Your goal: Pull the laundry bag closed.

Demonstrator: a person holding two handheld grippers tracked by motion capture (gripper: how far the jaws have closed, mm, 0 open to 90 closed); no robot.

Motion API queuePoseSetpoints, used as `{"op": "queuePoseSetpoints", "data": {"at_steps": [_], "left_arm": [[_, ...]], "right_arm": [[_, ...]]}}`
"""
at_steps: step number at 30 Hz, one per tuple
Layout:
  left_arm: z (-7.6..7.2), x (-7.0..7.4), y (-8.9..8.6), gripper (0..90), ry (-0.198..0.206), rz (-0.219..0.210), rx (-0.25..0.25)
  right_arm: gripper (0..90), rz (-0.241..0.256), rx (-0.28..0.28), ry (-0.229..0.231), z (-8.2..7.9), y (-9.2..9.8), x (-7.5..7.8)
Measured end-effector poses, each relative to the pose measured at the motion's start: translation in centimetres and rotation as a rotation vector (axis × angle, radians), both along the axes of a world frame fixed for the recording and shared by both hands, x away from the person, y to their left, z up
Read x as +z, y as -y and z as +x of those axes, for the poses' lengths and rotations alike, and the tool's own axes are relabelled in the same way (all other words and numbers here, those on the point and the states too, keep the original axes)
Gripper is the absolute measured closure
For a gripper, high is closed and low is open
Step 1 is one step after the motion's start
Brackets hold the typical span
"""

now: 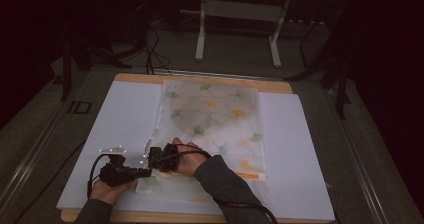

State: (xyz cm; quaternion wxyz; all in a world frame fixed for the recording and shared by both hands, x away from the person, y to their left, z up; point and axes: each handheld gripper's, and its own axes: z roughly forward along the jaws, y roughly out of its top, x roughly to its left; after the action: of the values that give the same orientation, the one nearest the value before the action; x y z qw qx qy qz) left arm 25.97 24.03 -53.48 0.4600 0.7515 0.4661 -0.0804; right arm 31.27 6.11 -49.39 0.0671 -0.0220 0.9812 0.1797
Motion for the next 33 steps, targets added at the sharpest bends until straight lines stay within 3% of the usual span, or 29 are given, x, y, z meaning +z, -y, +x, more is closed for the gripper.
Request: {"op": "queuePoseSetpoints", "data": {"at_steps": [33], "left_arm": [[0.05, 0.04, -0.35, 89.4, 0.002, -0.02, 0.014]], "right_arm": [[90.0, 0.015, 0.014, 0.007, -0.27, 0.98, 0.41]]}}
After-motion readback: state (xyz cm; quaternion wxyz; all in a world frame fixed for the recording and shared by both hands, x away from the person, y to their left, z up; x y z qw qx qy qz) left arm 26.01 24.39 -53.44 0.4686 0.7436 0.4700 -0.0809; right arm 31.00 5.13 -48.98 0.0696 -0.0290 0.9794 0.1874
